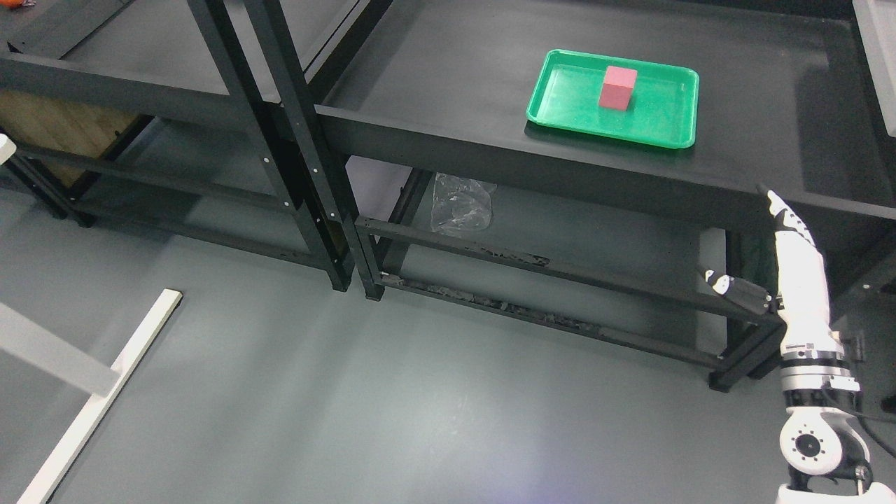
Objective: Pick pink block from left shelf to tray
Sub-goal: 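Approach the green tray on the shelf with the right hand, then reach the right hand into the green tray over the pink block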
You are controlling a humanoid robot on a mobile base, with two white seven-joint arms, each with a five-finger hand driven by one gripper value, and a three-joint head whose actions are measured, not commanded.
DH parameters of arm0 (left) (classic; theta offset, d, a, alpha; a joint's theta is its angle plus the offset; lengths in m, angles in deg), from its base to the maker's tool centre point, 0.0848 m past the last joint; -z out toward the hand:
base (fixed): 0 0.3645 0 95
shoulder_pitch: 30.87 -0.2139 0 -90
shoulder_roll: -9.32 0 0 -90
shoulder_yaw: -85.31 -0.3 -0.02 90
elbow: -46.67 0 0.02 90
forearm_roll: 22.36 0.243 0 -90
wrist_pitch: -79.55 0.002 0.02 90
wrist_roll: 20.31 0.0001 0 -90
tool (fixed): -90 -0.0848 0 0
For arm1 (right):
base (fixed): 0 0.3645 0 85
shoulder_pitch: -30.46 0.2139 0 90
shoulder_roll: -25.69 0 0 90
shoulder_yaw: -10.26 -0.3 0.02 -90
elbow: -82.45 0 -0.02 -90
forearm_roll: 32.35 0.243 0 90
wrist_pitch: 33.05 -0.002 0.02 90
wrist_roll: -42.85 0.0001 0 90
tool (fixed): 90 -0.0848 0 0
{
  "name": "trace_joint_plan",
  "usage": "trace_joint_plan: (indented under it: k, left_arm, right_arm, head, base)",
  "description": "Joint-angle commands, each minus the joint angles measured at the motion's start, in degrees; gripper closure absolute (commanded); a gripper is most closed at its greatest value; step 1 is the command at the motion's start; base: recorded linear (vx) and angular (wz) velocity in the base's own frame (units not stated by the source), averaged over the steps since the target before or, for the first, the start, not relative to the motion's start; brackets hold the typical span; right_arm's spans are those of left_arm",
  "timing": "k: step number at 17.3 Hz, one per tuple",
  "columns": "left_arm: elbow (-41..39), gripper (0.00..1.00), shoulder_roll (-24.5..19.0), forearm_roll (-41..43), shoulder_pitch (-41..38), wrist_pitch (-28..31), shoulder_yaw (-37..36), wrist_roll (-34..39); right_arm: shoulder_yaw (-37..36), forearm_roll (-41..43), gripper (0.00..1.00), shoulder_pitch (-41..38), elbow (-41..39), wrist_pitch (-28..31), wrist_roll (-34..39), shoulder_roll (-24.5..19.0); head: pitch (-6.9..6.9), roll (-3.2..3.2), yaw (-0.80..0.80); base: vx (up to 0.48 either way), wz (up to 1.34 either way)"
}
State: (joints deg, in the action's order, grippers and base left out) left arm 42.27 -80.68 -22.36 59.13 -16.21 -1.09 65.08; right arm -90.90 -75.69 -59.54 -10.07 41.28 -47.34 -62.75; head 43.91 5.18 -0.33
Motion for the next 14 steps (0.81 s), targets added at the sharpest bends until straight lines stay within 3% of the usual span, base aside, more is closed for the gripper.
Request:
trace_joint_plan:
  k: [1,14]
  left_arm:
    - [0.00,0.00,-1.00,0.09,-0.53,-0.04,0.00,0.04]
    - [0.00,0.00,-1.00,0.09,-0.53,-0.04,0.00,0.04]
  right_arm:
    - [0.08,0.09,0.00,-0.09,-0.03,-0.06,0.01,0.46]
    - [3.50,-0.79,0.00,-0.97,0.23,0.20,0.80,0.64]
  head:
    - [0.00,0.00,0.00]
    - [0.00,0.00,0.00]
  base:
    - [0.290,0.00]
    - [0.296,0.05]
